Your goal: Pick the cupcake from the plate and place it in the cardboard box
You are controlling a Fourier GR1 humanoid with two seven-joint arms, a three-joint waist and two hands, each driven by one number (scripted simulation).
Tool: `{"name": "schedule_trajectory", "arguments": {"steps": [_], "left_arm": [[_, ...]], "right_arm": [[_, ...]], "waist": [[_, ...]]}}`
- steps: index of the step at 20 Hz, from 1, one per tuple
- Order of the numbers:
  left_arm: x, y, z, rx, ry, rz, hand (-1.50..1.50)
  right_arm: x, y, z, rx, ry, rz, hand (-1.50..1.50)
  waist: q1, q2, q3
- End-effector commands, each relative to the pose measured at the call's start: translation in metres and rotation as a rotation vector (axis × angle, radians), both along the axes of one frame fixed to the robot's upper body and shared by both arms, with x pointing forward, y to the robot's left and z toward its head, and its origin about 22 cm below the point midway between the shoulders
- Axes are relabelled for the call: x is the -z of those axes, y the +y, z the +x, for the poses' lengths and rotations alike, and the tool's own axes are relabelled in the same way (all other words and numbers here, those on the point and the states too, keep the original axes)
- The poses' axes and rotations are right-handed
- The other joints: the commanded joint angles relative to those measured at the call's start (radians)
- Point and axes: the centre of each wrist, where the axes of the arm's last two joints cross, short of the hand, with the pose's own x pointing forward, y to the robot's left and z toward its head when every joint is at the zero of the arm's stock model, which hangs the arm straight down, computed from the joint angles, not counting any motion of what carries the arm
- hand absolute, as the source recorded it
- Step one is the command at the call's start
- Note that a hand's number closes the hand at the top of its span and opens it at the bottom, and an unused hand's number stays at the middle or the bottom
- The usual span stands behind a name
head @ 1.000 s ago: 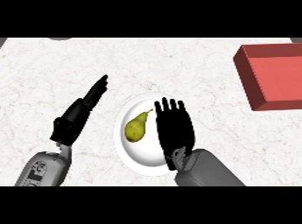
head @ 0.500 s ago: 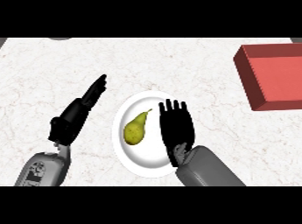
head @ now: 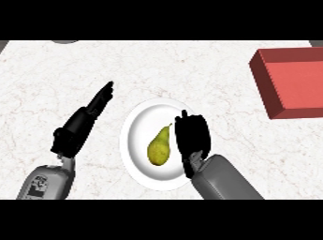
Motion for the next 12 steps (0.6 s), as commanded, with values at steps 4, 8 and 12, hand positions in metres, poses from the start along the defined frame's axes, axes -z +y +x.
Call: {"name": "schedule_trajectory", "arguments": {"steps": [4, 8, 12], "left_arm": [[0.012, -0.002, 0.0, -0.009, 0.005, -0.005, 0.0], [0.0, -0.015, 0.002, -0.004, 0.005, -0.002, 0.0], [0.006, 0.002, -0.007, -0.043, 0.018, -0.003, 0.0]], "right_arm": [[0.029, -0.02, -0.011, -0.062, -0.014, -0.052, 1.5], [0.029, -0.011, 0.005, -0.087, -0.097, -0.057, 1.5], [-0.009, -0.149, -0.008, -0.194, -0.129, 0.096, 1.5]], "waist": [[-0.002, 0.007, 0.001], [0.002, 0.007, 0.002], [-0.046, -0.004, 0.004]]}}
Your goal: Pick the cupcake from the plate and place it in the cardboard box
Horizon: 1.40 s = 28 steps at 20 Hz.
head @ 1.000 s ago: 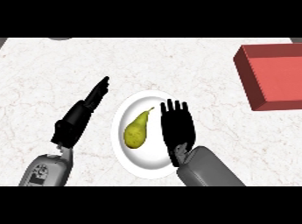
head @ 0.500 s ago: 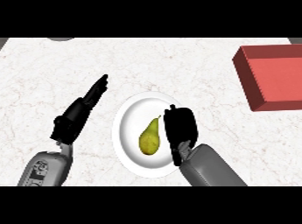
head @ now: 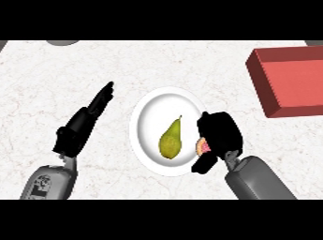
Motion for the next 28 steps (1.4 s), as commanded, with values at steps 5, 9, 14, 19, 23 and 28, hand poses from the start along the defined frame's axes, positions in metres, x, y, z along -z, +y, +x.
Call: {"name": "schedule_trajectory", "arguments": {"steps": [5, 9, 14, 19, 23, 28], "left_arm": [[0.004, 0.016, -0.009, -0.021, 0.007, -0.006, 0.0], [-0.008, -0.005, -0.008, -0.037, -0.013, 0.0, 0.0], [0.014, 0.01, -0.012, -0.024, 0.013, -0.002, 0.0], [-0.01, 0.007, -0.008, -0.021, -0.005, -0.004, 0.0], [-0.014, -0.005, -0.01, -0.014, -0.006, 0.007, 0.0], [0.008, -0.002, -0.006, -0.002, -0.001, -0.005, 0.0]], "right_arm": [[-0.033, -0.184, -0.018, -0.113, -0.169, 0.138, 1.5], [-0.055, -0.242, -0.04, -0.124, -0.331, 0.168, 1.5], [-0.113, -0.284, -0.062, -0.172, -0.375, 0.286, 1.5], [-0.154, -0.287, -0.095, -0.212, -0.41, 0.393, 1.5], [-0.18, -0.308, -0.121, -0.164, -0.481, 0.494, 1.5], [-0.21, -0.331, -0.144, -0.052, -0.529, 0.589, 1.5]], "waist": [[-0.043, 0.009, 0.005], [-0.04, 0.005, 0.004], [-0.031, 0.006, 0.0], [-0.025, 0.004, 0.0], [-0.025, 0.005, 0.0], [-0.015, 0.009, 0.0]]}}
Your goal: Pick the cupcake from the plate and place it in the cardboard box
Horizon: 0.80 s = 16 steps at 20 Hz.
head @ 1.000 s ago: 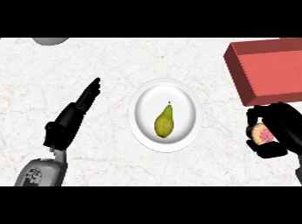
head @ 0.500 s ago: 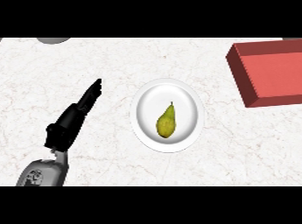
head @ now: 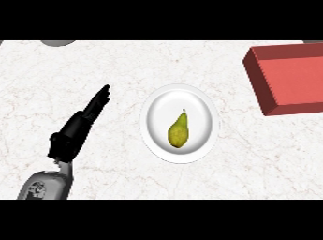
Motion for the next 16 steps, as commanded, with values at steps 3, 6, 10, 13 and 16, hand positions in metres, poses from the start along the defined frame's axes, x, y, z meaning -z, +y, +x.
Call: {"name": "schedule_trajectory", "arguments": {"steps": [3, 6, 10, 13, 16], "left_arm": [[-0.009, 0.001, -0.009, 0.02, -0.011, 0.004, 0.0], [-0.007, -0.012, 0.006, 0.021, -0.004, 0.012, 0.0], [0.006, -0.026, 0.007, 0.041, -0.011, -0.003, 0.0], [0.006, -0.019, 0.005, 0.036, -0.001, 0.01, 0.0], [-0.009, -0.005, -0.004, 0.019, 0.001, -0.014, 0.0]], "right_arm": [[-0.026, -0.015, -0.009, 0.124, -0.04, 0.087, 1.5], [-0.037, -0.013, 0.025, 0.164, -0.043, 0.075, 1.5], [-0.07, -0.007, 0.036, 0.176, -0.04, 0.1, 1.5], [-0.068, -0.02, 0.061, 0.192, -0.043, 0.108, 1.5], [-0.079, -0.002, 0.075, 0.181, -0.026, 0.142, 1.5]], "waist": [[0.028, 0.004, 0.001], [0.038, 0.008, 0.001], [0.036, 0.008, 0.0], [0.042, 0.009, 0.001], [0.041, 0.007, 0.001]]}}
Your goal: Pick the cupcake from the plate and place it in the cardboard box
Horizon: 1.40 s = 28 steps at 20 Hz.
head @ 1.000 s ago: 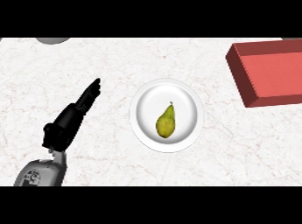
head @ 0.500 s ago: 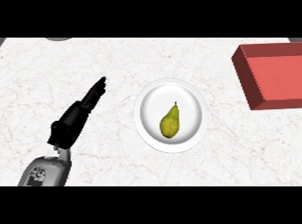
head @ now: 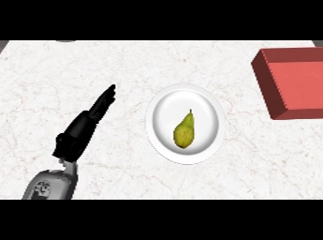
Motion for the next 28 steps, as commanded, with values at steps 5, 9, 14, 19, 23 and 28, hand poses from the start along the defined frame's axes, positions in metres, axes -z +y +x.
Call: {"name": "schedule_trajectory", "arguments": {"steps": [5, 9, 14, 19, 23, 28], "left_arm": [[-0.002, -0.001, 0.022, 0.009, 0.015, -0.006, 0.0], [0.001, -0.003, 0.022, 0.007, -0.004, 0.004, 0.0], [-0.012, -0.008, 0.017, 0.013, -0.007, 0.013, 0.0], [0.007, -0.018, 0.011, 0.009, -0.019, 0.019, 0.0], [-0.004, -0.018, 0.023, 0.025, -0.011, -0.003, 0.0], [0.001, 0.01, 0.011, 0.03, -0.015, 0.003, 0.0]], "right_arm": [[-0.002, 0.001, 0.058, 0.04, 0.008, 0.052, 1.5], [0.022, 0.007, 0.084, 0.079, 0.006, -0.004, 1.5], [0.027, 0.0, 0.115, 0.106, 0.025, -0.066, 1.5], [0.061, 0.003, 0.138, 0.106, 0.057, -0.113, 1.5], [0.087, -0.005, 0.154, 0.145, 0.141, -0.102, 1.5], [0.118, -0.01, 0.157, 0.172, 0.296, 0.139, -1.5]], "waist": [[0.0, 0.002, 0.0], [0.0, 0.003, 0.0], [0.011, 0.004, 0.0], [0.008, 0.004, 0.001], [0.029, 0.014, 0.001], [0.03, 0.012, 0.002]]}}
